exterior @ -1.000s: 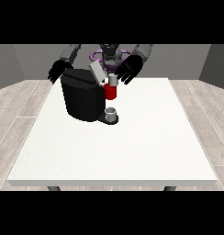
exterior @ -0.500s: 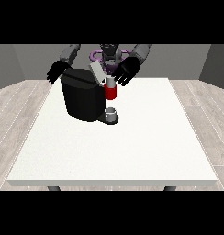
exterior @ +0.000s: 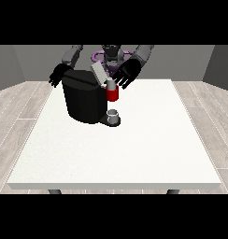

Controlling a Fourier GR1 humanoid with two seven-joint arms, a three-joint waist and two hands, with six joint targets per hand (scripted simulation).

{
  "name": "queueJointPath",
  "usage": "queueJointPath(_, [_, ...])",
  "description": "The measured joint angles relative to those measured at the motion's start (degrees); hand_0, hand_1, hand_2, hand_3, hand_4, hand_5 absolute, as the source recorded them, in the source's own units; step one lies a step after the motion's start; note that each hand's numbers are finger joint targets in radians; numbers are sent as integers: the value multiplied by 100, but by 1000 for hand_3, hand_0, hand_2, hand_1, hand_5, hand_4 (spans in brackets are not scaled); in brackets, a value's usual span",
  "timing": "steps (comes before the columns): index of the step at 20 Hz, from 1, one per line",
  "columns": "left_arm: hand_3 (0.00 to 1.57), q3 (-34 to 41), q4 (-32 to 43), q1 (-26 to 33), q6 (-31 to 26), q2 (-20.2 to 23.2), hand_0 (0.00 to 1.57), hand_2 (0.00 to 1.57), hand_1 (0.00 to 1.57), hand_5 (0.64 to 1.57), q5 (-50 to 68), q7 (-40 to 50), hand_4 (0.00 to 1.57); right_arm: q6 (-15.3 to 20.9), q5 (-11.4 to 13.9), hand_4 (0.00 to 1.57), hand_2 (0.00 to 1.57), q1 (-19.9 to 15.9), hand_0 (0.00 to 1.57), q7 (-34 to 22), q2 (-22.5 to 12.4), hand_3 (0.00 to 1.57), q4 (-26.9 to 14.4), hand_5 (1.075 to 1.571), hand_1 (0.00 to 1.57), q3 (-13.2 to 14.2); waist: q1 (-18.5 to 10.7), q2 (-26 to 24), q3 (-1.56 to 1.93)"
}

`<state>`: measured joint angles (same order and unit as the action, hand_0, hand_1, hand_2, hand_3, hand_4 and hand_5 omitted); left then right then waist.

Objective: Insert the coffee pod into the coffee machine and close the lid

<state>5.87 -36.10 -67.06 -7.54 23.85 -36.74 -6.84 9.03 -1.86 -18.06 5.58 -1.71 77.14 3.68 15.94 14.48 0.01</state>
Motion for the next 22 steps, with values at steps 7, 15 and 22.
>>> queueJointPath(7, [1181,6,67,16,-55,8,1249,1282,1249,1571,-56,-5,480,62,-29,433,0,-103,0,-131,-38,0,-16,1571,0,67,-48,0,0])
queueJointPath(15, [1058,84,183,-13,-135,47,1161,1195,1161,1571,-54,-14,457,76,28,401,0,-92,0,-273,-51,0,115,1571,0,-27,56,31,2])
queueJointPath(22, [937,46,171,10,-137,132,1056,1108,1056,1571,-158,-111,393,12,-24,463,0,-13,0,-182,-74,0,152,1571,0,-6,49,41,2])
